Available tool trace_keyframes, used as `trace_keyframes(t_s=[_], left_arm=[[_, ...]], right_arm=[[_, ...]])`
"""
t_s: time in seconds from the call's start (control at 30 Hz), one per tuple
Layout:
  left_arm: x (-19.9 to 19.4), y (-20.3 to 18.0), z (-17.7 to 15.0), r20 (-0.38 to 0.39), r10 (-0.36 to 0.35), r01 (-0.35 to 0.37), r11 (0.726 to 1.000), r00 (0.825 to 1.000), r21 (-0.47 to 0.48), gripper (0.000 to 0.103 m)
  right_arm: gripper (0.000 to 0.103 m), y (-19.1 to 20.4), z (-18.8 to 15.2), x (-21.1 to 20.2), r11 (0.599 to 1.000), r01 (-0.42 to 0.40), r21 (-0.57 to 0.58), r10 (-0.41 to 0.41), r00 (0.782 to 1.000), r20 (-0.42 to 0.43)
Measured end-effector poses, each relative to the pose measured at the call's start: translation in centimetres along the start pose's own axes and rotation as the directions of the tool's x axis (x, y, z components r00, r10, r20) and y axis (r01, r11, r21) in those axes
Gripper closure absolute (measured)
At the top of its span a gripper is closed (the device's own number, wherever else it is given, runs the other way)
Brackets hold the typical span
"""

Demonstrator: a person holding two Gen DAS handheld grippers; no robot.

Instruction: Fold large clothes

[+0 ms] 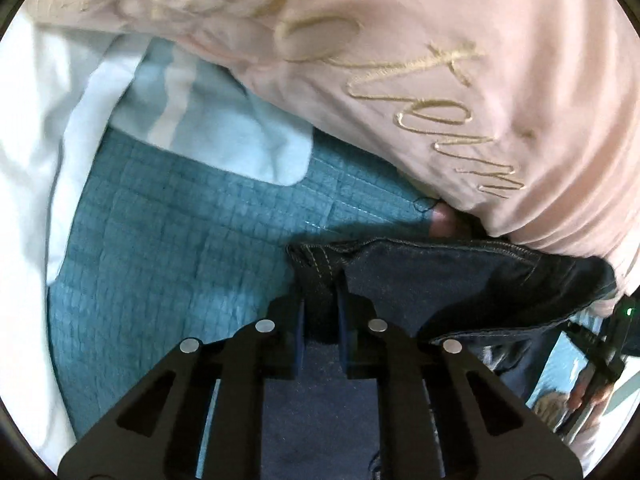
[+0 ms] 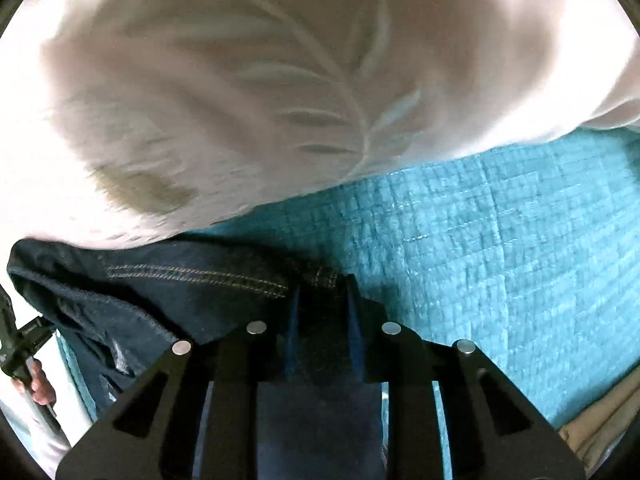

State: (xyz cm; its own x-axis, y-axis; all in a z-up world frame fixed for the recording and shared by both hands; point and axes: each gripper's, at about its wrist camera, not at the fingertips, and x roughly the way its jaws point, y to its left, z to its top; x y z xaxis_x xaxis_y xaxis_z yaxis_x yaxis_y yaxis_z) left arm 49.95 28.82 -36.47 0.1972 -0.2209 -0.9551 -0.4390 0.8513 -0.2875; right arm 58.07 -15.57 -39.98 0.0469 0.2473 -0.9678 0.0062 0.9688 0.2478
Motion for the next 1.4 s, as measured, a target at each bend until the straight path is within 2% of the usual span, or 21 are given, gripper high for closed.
trace_keyframes(t_s=[0.13, 0.37, 0.5, 0.7, 0.8, 0.97, 1.27, 1.4], left_arm=[[-1.6, -0.2, -0.8, 0.01, 0.014, -0.014, 1.0, 1.0, 0.015, 0.092], [-5.3, 0.0, -2.4, 0.027, -0.041, 0.04, 0.999, 0.999, 0.025, 0.092], [-7.4, -0.2, -4.7, 0.038, -0.046, 0.043, 0.997, 0.998, 0.063, 0.092], [-10.6, -1.9, -6.9, 0.075, -0.061, 0.054, 0.994, 0.995, 0.098, 0.092], [-12.7, -1.5, -7.6, 0.075, -0.111, 0.105, 0.991, 0.991, 0.084, 0.092], [-16.6, -1.5, -10.3, 0.099, -0.148, 0.137, 0.984, 0.984, 0.112, 0.092], [-20.9, 0.6, -18.2, 0.121, -0.182, 0.164, 0.975, 0.976, 0.147, 0.092], [-22.1, 2.3, -21.9, 0.123, -0.194, 0.173, 0.971, 0.973, 0.164, 0.091]], right_arm=[[0.084, 1.0, -1.1, -2.0, 0.999, 0.023, -0.029, -0.022, 0.999, 0.033], [0.084, 0.8, -4.0, -6.8, 0.999, -0.035, -0.031, 0.037, 0.997, 0.068], [0.084, 1.0, -6.4, -9.4, 0.998, -0.018, -0.058, 0.023, 0.995, 0.092], [0.085, 1.8, -7.1, -11.8, 0.997, 0.008, -0.071, 0.0, 0.993, 0.12], [0.085, 1.7, -8.7, -13.3, 0.996, -0.005, -0.084, 0.016, 0.991, 0.134], [0.085, 1.4, -11.3, -15.8, 0.995, -0.012, -0.095, 0.027, 0.988, 0.152], [0.086, 1.3, -21.4, -20.6, 0.989, 0.002, -0.149, 0.027, 0.981, 0.191], [0.086, 0.4, -25.4, -21.3, 0.986, 0.014, -0.165, 0.019, 0.981, 0.195]])
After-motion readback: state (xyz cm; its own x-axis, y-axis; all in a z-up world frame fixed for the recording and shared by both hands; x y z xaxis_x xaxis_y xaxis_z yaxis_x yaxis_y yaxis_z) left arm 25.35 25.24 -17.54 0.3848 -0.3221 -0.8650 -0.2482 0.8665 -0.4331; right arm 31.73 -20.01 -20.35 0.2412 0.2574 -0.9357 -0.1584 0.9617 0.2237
